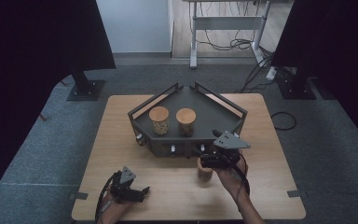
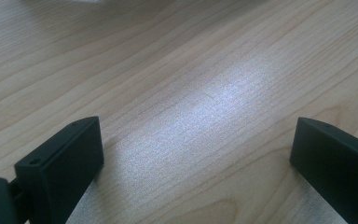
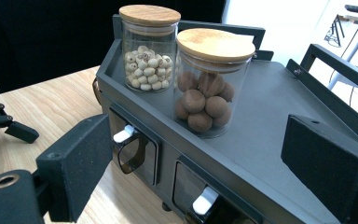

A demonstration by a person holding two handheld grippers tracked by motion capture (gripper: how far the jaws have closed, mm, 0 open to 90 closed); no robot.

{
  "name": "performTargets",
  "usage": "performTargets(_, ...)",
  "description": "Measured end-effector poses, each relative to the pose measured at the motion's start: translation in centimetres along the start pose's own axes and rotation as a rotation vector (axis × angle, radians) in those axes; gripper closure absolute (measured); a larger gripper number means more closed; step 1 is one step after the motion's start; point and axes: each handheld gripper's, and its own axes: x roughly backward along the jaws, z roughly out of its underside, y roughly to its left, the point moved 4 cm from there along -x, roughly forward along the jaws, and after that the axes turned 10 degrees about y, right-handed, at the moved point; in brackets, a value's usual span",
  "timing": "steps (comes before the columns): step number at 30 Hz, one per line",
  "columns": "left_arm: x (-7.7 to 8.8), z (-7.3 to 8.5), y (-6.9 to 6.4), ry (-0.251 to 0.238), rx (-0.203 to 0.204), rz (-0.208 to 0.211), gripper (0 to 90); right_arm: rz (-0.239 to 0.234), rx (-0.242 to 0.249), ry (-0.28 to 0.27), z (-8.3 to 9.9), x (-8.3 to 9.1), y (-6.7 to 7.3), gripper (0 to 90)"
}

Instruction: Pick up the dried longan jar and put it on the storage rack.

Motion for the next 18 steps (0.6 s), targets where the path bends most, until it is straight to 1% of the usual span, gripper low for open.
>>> performTargets(18,0.0,0.0,0.0,-0.001,0.003,0.001,2.4,0.009,0.004,0.007,1.2,1.1,0.5,8.2)
